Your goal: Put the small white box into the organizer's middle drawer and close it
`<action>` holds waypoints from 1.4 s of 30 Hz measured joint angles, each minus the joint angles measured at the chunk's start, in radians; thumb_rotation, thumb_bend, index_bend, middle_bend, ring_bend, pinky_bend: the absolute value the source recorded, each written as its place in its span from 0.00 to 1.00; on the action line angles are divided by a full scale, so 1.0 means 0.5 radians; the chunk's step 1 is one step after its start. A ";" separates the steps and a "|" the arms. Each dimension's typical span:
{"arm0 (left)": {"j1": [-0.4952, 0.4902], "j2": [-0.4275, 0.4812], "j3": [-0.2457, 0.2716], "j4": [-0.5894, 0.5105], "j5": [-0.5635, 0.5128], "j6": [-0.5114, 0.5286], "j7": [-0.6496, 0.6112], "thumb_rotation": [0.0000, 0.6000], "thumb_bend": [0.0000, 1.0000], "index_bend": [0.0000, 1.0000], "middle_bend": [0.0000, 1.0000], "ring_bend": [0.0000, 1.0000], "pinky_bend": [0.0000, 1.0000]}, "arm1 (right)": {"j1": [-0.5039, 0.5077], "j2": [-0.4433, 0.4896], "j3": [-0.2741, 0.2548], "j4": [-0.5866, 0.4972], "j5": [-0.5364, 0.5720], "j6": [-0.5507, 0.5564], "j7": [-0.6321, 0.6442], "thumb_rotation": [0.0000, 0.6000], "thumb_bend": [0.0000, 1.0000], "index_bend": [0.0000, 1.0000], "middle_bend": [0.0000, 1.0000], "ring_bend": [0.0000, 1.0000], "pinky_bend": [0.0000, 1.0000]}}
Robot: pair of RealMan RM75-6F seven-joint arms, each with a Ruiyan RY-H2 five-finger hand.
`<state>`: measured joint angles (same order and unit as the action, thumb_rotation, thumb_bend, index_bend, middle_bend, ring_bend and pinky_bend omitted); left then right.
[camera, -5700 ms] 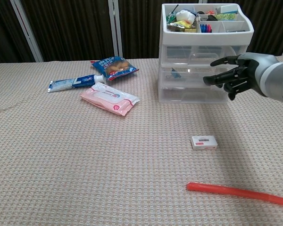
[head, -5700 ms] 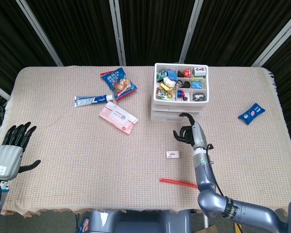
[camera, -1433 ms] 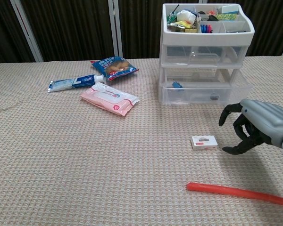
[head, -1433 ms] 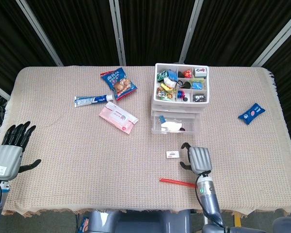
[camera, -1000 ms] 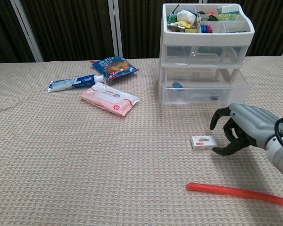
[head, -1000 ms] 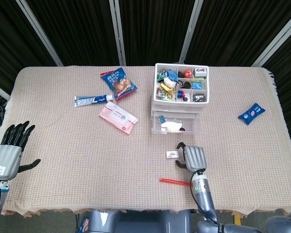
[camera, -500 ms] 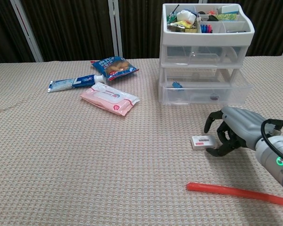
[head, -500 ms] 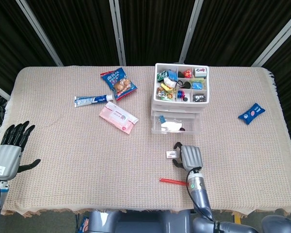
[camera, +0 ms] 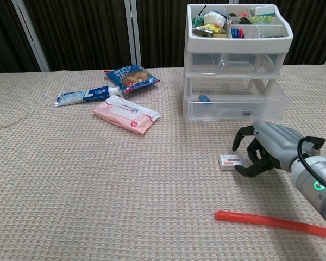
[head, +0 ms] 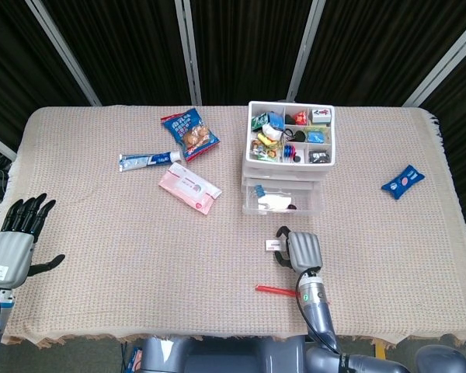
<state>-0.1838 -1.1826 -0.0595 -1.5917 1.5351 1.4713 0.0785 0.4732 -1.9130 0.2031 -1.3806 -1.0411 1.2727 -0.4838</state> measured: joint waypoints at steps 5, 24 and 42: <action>0.001 -0.001 0.002 -0.001 0.000 -0.002 0.002 1.00 0.01 0.02 0.00 0.00 0.00 | -0.026 0.038 -0.014 -0.054 -0.042 0.026 0.021 1.00 0.24 0.61 0.82 0.82 0.73; 0.001 0.001 -0.001 -0.005 -0.006 -0.003 0.002 1.00 0.01 0.02 0.00 0.00 0.00 | 0.006 0.059 0.040 -0.104 0.055 -0.058 -0.091 1.00 0.25 0.37 0.82 0.82 0.73; 0.000 0.001 -0.001 -0.007 -0.007 -0.007 -0.001 1.00 0.01 0.02 0.00 0.00 0.00 | 0.005 -0.023 0.036 0.019 0.058 -0.047 -0.059 1.00 0.26 0.69 0.83 0.83 0.73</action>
<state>-0.1836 -1.1821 -0.0599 -1.5951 1.5317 1.4679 0.0779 0.4758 -1.9246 0.2212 -1.3713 -1.0122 1.2493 -0.5135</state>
